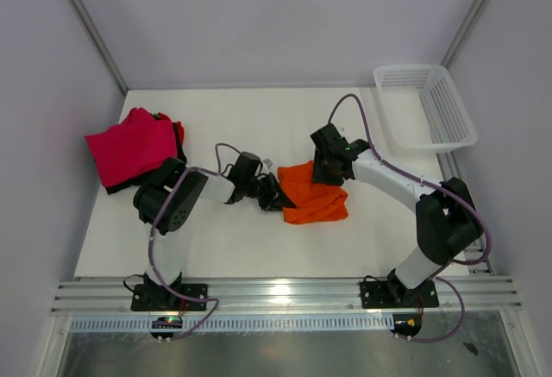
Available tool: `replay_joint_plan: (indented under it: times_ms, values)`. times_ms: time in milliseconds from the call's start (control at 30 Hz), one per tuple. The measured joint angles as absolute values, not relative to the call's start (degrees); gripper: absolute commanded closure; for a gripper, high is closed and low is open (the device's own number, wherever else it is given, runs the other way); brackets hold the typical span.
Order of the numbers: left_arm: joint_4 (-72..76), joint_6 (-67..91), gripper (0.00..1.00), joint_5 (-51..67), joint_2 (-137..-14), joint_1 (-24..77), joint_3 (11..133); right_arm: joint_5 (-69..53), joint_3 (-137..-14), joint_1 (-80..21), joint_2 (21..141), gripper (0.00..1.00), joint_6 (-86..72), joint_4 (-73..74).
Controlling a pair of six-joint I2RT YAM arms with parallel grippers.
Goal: Fold and stack the t-shirts
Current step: Smooth out wrinkles on the folded tshirt, then put the neatly folded tshirt into the corner of the board with the left arm
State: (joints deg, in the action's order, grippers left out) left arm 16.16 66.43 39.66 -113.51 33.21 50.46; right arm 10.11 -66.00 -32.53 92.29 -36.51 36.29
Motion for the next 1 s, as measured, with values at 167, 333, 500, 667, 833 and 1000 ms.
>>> replay_joint_plan:
  times_ms: [167,333,500,667,833,1000]
  values:
    - [13.37,65.41,1.00,39.24,-113.49,33.26,51.79,10.20,-66.00,-32.49,92.29,0.55,-36.07,36.45]
    - [-2.15,58.37,1.00,32.86,-113.08,34.04,60.49,10.15,-66.00,-32.49,92.29,0.55,-35.90,36.42]
    - [-18.65,49.82,1.00,21.91,-112.51,33.91,70.06,9.82,-65.95,-32.27,92.29,0.55,-35.81,36.03]
    - [-29.10,44.53,1.00,15.18,-111.20,31.75,74.15,8.99,-65.76,-31.83,92.66,0.55,-35.73,35.09]
    - [-36.64,40.88,1.00,10.94,-110.89,27.86,76.16,8.10,-65.21,-31.29,93.71,0.55,-35.35,34.15]
    - [-44.14,37.10,1.00,7.49,-110.91,22.98,81.32,7.22,-64.55,-30.65,93.91,0.55,-34.76,33.58]
